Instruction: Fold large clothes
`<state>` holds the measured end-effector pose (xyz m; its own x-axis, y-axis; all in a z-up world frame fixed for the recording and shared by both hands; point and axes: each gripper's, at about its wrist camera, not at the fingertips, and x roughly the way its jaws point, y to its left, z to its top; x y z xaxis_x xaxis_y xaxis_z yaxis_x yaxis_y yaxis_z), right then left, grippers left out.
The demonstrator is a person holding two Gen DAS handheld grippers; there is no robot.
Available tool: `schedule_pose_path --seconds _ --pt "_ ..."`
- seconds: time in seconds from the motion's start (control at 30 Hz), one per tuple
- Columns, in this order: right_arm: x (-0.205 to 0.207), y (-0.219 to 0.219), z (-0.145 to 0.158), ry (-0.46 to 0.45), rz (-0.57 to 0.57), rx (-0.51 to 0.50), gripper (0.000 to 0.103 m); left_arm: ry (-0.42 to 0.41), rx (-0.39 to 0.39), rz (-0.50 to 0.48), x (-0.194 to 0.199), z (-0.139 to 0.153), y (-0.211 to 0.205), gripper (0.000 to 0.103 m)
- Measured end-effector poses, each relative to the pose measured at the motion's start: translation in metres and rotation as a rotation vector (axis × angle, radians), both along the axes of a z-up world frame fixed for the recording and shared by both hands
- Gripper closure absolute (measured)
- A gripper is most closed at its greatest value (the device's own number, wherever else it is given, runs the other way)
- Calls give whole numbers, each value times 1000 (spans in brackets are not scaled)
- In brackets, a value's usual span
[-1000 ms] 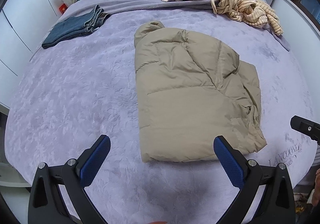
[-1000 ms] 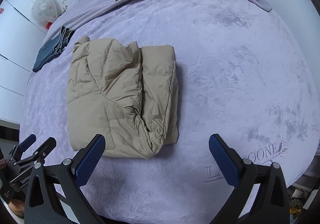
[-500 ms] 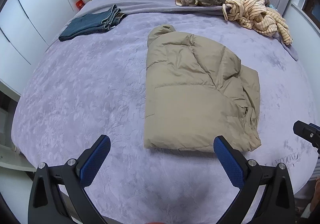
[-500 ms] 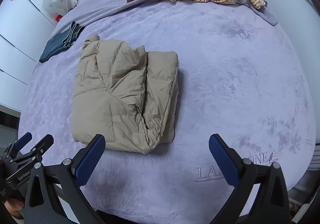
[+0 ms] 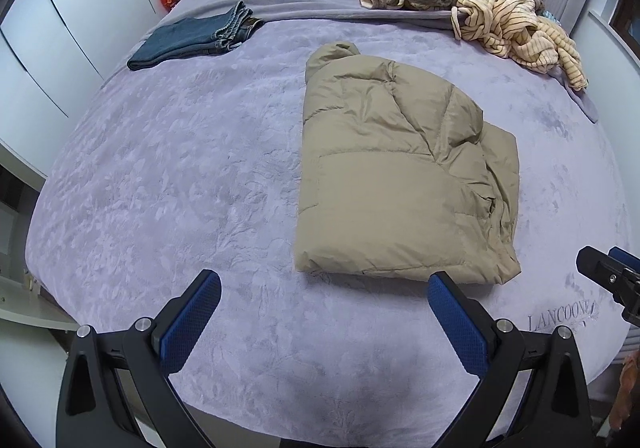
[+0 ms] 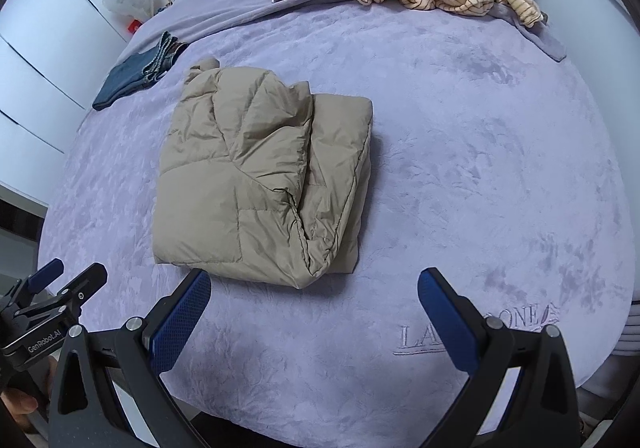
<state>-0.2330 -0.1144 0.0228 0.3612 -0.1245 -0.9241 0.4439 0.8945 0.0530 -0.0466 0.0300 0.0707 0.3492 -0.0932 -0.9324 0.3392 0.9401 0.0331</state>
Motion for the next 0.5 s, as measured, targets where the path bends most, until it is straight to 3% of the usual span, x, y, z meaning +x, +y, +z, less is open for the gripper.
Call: schedule_pose_path --seconds 0.33,0.5 --pt "18 29 -15 -17 -141 -9 0 35 12 -111 40 -16 25 0" --pt "23 41 -13 -6 -168 -33 0 39 -16 -119 52 -16 29 0"
